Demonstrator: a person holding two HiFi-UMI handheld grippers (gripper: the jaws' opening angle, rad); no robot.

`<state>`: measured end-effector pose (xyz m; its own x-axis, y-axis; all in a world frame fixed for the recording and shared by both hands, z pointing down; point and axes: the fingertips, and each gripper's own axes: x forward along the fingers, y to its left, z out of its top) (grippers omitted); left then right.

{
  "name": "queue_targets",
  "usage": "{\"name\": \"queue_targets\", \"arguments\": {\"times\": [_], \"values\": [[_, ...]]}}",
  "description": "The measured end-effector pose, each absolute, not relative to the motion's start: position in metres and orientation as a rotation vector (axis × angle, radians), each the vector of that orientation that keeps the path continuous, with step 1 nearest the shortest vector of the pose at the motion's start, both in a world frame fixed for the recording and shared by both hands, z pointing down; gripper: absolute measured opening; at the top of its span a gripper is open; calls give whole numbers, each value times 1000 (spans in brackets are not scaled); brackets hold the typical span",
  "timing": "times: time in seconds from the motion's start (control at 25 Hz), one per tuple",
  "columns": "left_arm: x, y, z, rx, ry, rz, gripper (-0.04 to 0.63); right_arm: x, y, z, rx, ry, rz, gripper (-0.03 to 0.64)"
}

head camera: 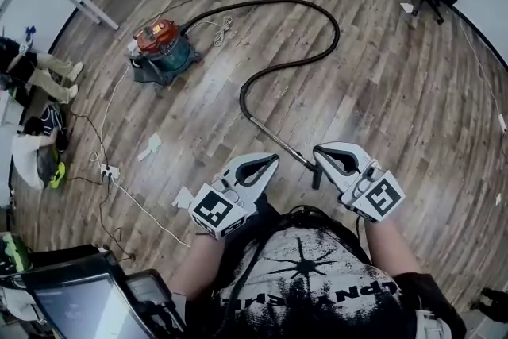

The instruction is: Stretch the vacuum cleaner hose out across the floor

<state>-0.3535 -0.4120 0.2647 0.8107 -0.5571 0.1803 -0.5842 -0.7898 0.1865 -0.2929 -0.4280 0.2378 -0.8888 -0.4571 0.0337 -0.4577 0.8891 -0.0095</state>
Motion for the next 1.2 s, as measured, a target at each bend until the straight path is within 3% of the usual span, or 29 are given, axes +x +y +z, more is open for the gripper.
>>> {"name": "queue_targets", "arguments": {"times": [0.4, 0.56, 0.64, 0.84, 1.2], "values": [[-416, -521, 278, 2811, -719, 284, 0, -352, -532, 239, 918, -2903, -77, 9], [-408, -535, 287, 2773, -715, 274, 0, -352, -547, 264, 897, -2858, 11, 51], [-401, -541, 295, 2758, -725, 265, 0, -345, -551, 294, 834, -2785, 101, 110], [-398, -559, 365, 2713, -822, 197, 0, -325, -573, 458, 723, -2507, 249, 219], [-404, -586, 577, 2666, -929, 108, 0, -308, -597, 828, 672, -2225, 426, 245]]}}
